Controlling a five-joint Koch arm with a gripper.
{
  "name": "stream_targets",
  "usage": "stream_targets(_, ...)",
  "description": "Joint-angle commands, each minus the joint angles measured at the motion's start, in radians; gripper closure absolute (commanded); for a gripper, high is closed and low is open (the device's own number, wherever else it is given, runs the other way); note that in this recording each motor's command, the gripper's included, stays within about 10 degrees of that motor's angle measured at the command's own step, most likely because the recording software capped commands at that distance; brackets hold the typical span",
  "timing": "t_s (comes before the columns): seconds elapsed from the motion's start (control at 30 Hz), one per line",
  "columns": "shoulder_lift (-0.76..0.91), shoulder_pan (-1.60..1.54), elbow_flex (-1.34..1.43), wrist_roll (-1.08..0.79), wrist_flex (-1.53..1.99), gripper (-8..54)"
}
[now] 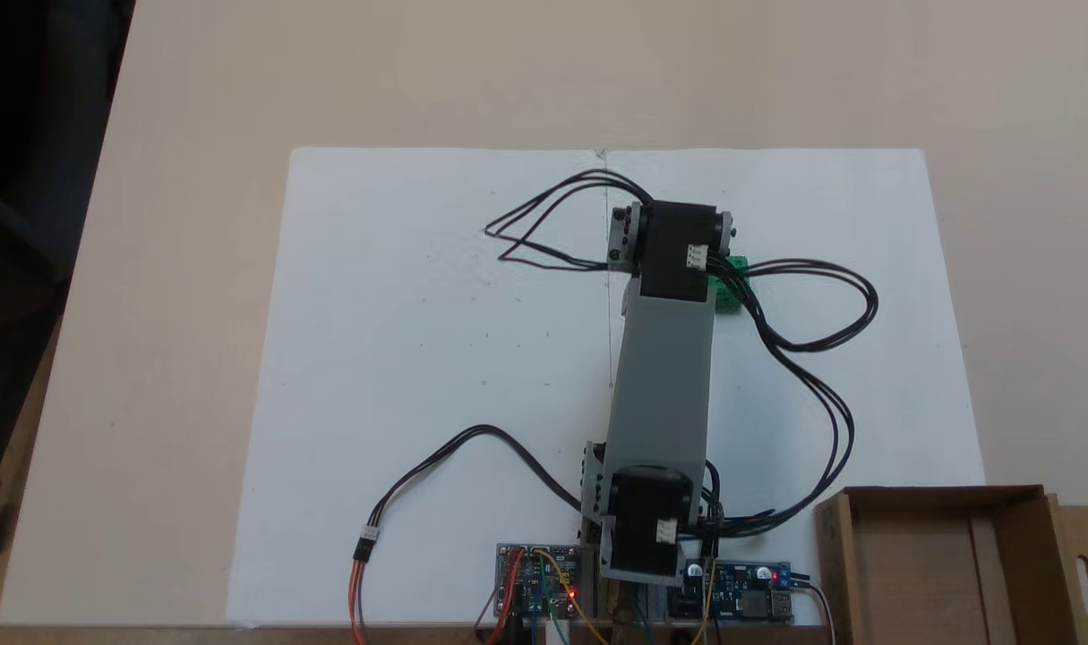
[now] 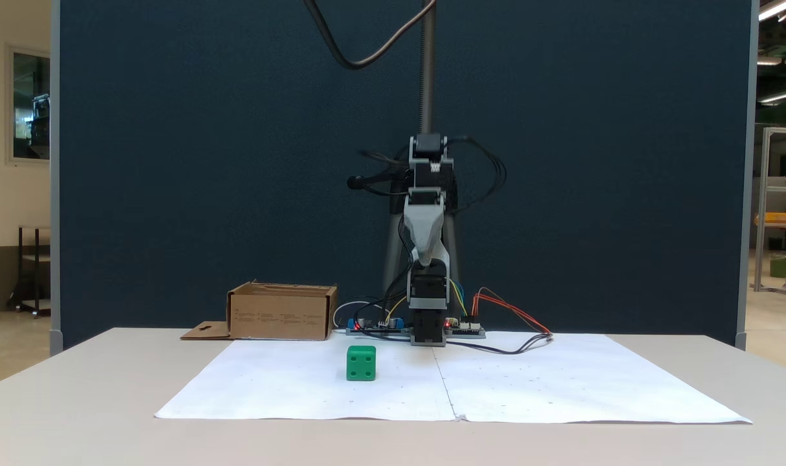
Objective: Grasp a green dice and put it in the bin.
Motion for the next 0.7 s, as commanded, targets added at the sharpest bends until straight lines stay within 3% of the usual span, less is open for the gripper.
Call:
stream_targets(0.0, -0.014, 0.008, -0.094, 0.023, 0.103, 4.1)
stream_targets(0.2, -0.091, 0.026, -0.212, -0.023, 0.097, 4.0)
stream_targets(0.67, -0.156, 0.279, -0.235, -0.337, 0.084, 3.9)
